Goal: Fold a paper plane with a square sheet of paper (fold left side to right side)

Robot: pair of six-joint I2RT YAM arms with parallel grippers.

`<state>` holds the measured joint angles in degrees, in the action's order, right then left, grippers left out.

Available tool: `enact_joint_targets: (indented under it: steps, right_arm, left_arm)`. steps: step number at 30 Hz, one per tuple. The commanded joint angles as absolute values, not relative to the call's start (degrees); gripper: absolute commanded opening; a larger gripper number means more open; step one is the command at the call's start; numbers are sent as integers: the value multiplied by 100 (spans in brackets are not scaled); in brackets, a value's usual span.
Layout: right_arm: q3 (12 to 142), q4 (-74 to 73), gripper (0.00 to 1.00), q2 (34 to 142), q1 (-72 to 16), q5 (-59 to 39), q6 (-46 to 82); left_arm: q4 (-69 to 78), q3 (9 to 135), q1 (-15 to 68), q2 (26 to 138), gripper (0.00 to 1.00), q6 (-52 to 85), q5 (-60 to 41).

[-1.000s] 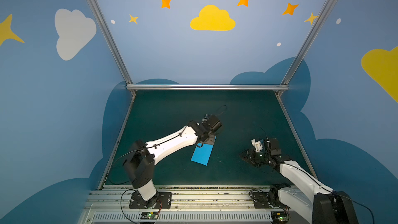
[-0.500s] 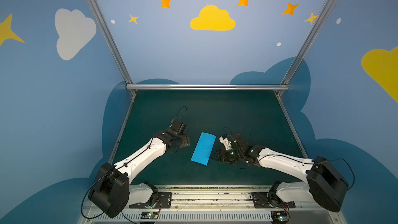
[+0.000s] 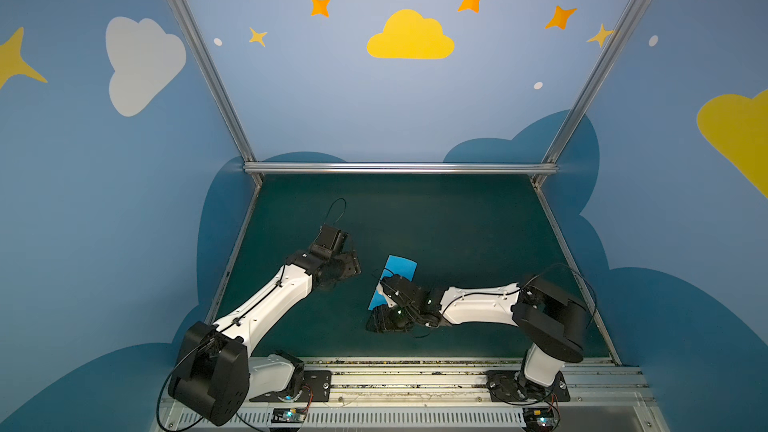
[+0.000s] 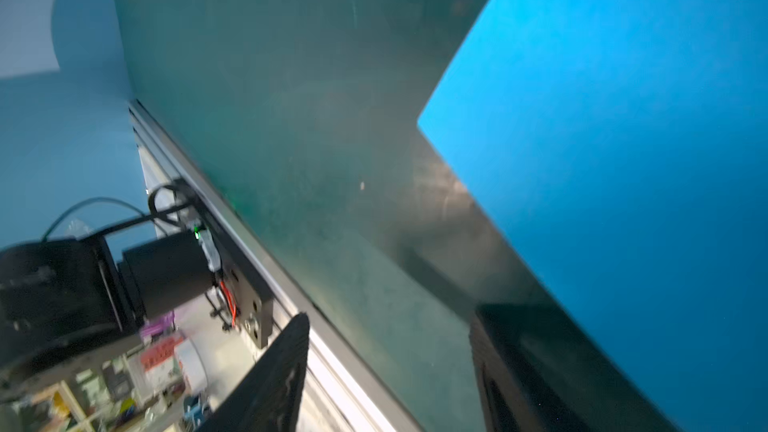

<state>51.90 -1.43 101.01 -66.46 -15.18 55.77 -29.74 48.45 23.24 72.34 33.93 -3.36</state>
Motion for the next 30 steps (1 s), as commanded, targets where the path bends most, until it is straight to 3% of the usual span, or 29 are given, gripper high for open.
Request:
enact_joint_targets:
  steps: [1,12,21,24,30]
  right_arm:
    - [5071,-136,63,10124,-6531,-1168,5650]
    - [4318,-134,61,9443,-5470,-1300,5384]
    - [4077,797,58,8016,-4895,-1394,5099]
    - [4197,904,52,8025,-4446,-1565,4887]
    - [5016,1099,19,8850,-4095,-2048,4382]
  left_arm:
    - [-2962,4773,2295,7181,78,3286,-438]
    - [-2787,4551,2302,7094,79,3331,-953]
    - [-1877,3839,2312,6978,82,3825,-2049]
    - [-1619,3716,2354,7043,82,3959,-2135]
    - [-1230,3712,2460,7374,83,4114,-2308]
